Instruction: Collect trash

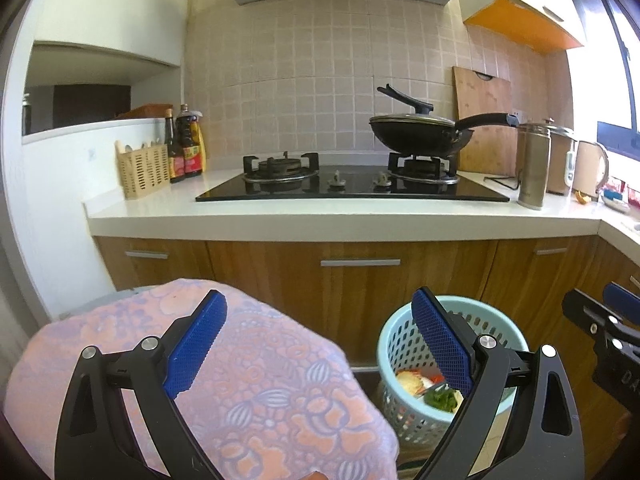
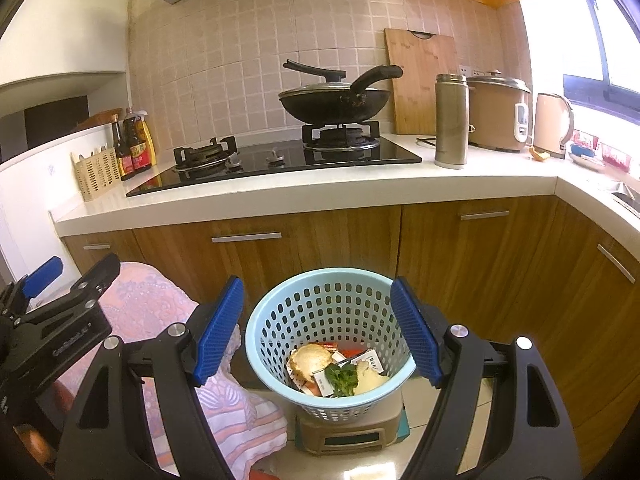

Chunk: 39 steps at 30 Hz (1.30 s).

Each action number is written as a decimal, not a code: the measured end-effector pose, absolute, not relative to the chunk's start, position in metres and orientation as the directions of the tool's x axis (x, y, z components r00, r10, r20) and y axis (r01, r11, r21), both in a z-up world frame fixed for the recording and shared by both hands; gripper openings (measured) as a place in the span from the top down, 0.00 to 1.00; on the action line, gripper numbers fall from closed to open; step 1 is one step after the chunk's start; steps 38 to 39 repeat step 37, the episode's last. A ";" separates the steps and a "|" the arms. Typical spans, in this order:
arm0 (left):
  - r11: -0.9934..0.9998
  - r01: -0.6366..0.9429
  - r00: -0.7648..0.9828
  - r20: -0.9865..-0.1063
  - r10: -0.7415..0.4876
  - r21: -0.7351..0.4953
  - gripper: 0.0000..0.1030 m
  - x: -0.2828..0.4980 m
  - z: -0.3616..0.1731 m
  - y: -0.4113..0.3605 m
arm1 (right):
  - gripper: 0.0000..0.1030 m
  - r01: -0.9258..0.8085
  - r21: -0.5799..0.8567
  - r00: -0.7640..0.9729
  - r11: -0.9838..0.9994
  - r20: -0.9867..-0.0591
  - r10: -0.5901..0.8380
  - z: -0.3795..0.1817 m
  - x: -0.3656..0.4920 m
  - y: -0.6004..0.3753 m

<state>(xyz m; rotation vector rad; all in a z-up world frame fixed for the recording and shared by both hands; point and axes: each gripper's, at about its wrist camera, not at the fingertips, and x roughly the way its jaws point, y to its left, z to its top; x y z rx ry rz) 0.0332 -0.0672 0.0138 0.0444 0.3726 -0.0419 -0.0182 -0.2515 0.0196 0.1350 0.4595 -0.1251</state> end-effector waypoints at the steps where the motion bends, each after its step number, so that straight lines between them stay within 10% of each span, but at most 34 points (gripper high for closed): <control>1: 0.998 0.051 0.928 -0.371 -0.035 0.033 0.12 0.030 0.015 -0.063 | 0.30 0.148 0.102 0.889 0.984 -0.449 -0.088 0.021 -0.019 -0.250; 39: 0.954 -0.298 0.891 -0.350 0.291 0.033 0.07 -0.047 0.003 0.109 | 0.21 -0.111 0.051 0.919 0.992 -0.375 0.122 0.009 -0.021 -0.058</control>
